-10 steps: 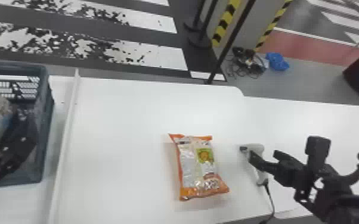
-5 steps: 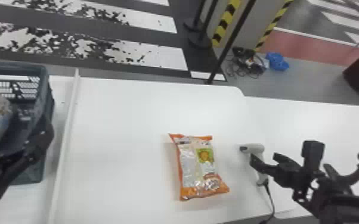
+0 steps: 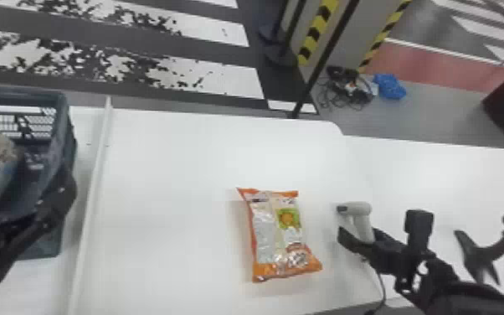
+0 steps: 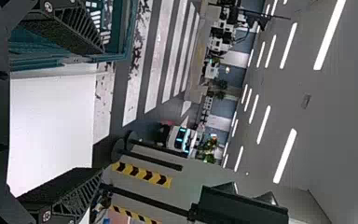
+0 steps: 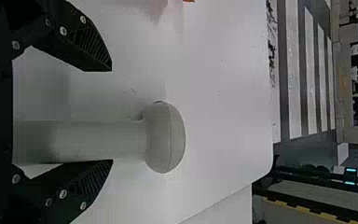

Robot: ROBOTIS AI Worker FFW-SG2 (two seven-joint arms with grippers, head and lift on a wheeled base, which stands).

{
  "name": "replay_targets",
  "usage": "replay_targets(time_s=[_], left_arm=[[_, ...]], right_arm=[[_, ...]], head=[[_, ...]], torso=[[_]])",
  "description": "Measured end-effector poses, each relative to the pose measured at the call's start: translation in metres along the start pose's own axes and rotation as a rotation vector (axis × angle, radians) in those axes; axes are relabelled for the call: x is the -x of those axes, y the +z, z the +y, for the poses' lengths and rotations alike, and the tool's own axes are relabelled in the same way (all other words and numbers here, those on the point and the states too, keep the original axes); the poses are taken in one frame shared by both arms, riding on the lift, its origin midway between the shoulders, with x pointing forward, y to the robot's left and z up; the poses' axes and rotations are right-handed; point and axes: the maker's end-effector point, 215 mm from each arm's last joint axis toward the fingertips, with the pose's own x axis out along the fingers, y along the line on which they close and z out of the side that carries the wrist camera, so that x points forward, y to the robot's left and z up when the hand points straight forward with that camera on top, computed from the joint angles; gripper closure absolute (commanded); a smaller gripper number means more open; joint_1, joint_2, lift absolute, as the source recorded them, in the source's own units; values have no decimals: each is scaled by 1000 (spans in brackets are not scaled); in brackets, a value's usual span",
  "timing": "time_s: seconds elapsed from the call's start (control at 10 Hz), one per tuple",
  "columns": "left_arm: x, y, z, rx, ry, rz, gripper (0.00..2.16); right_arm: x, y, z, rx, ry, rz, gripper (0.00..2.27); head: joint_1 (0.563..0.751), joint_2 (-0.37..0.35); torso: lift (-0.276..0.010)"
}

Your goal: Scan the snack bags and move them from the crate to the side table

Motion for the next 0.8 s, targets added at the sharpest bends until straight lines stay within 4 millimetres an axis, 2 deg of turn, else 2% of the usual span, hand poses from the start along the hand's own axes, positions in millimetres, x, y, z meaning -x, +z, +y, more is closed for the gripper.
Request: replay_targets(time_s=[0.1,0.5,0.8], left_arm=[[0,-2,0,-1,-4,6,100],[-2,-8,6,-2,4,16,100],[-7,-11,7,2,0,16,100]], right_arm=[[-1,-3,-1,-5,-2,9,2047],[1,-2,6,-6,6,4,2108],[22,11,10,-23,-28,-14,2115]], head=[[695,-350],[695,-350],[695,-350]], torso=[[-87],[-87],[-87]])
